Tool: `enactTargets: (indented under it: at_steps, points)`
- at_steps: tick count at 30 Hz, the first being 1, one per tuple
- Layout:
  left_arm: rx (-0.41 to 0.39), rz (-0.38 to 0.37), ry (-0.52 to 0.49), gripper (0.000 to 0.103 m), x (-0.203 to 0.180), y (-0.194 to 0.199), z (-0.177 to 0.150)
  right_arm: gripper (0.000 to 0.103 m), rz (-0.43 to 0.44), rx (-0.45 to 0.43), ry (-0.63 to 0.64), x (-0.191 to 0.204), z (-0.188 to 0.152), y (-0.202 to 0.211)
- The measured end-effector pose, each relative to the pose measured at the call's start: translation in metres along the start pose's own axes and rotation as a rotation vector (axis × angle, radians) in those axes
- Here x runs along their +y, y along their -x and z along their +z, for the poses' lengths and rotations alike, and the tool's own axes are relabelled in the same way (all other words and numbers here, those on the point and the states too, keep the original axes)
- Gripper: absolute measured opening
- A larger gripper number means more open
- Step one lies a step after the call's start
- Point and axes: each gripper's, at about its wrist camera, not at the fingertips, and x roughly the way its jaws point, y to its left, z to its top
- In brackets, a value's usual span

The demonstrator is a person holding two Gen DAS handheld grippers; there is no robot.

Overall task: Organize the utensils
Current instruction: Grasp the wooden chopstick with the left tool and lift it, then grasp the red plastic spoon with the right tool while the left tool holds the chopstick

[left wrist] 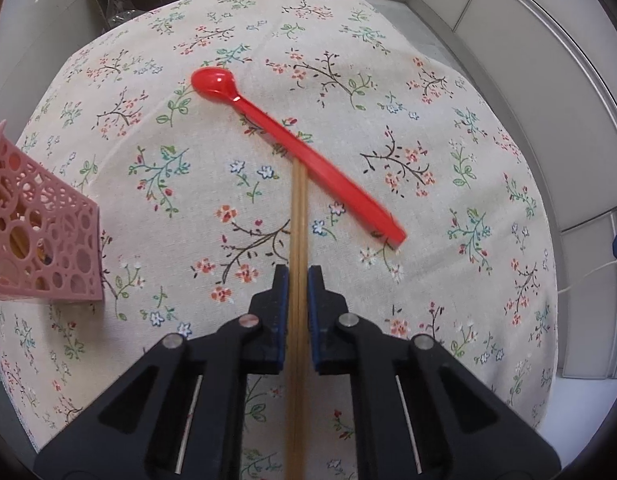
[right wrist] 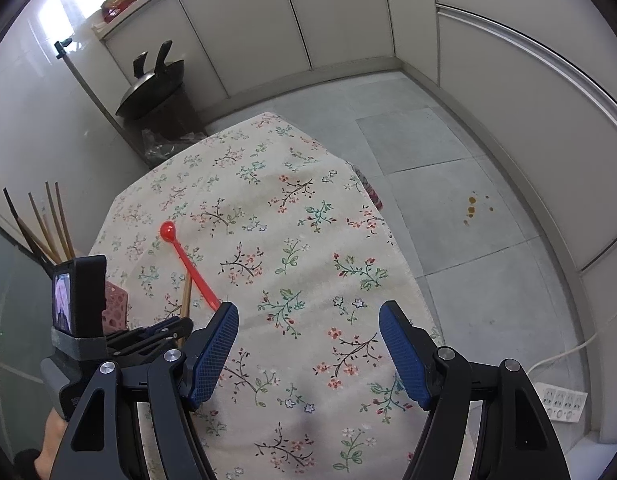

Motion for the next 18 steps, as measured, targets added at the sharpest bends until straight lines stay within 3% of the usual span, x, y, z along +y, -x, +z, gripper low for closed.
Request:
enactTargets:
  at_steps: [10,18]
  points:
    - [-0.124,-0.05,-0.132,0.01,-0.004,0.069,-0.026,0.074,-0.012,-0.019,0.031,0.016,0.001,0.004]
    - [-0.297,-0.093,-0.15,0.01,0.013,0.144,-0.049,0.074,-0.002,-0.036,0.058,0.041,0.001,0.006]
